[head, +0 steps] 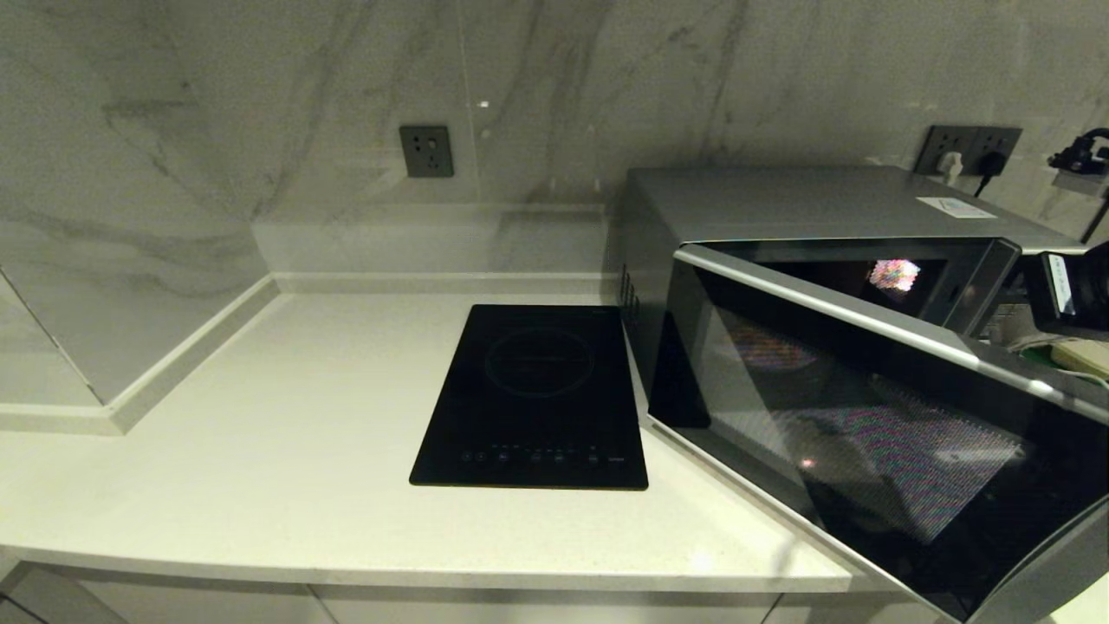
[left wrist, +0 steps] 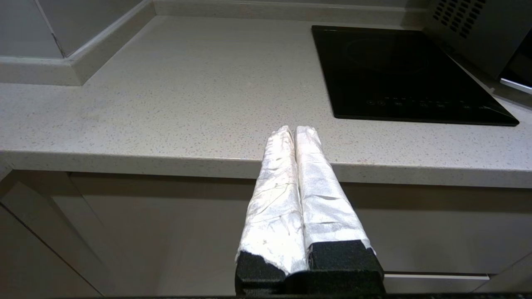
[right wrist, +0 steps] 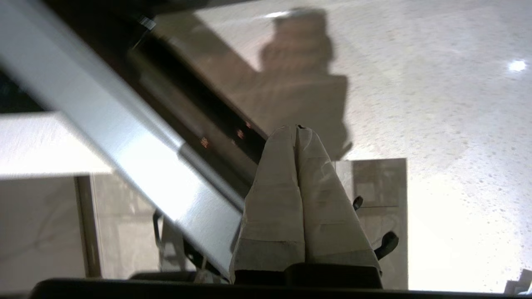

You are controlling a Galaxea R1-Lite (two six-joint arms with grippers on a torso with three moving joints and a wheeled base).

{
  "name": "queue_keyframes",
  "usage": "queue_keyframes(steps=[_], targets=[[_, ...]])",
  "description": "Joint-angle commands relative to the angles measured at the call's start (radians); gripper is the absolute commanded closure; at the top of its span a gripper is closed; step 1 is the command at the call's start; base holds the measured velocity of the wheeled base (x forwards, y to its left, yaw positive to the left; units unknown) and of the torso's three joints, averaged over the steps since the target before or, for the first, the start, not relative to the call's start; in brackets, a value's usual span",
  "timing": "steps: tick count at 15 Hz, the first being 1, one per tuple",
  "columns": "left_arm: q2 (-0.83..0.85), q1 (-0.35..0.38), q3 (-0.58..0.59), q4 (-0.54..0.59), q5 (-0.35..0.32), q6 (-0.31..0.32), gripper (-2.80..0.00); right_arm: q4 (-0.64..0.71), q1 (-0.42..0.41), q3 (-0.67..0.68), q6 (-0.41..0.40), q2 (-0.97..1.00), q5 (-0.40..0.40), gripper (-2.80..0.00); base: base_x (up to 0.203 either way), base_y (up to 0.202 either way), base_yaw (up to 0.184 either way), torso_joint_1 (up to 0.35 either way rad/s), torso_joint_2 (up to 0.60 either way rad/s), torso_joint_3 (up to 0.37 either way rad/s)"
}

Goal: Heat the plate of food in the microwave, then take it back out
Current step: Open the microwave oven

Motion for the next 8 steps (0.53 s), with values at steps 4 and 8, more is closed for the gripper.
queue_keyframes(steps=[4, 8], targets=[[0.0, 0.0, 0.0, 0.0, 0.0, -0.001, 0.0, 0.018, 0.126, 0.055, -0.029, -0.109, 0.035, 0.0, 0.0, 0.0, 0.0, 0.0, 0.0, 0.0], [0.0, 0.0, 0.0, 0.0, 0.0, -0.002, 0.0, 0.017, 0.134, 0.09, -0.045, -0.118, 0.074, 0.0, 0.0, 0.0, 0.0, 0.0, 0.0, 0.0]])
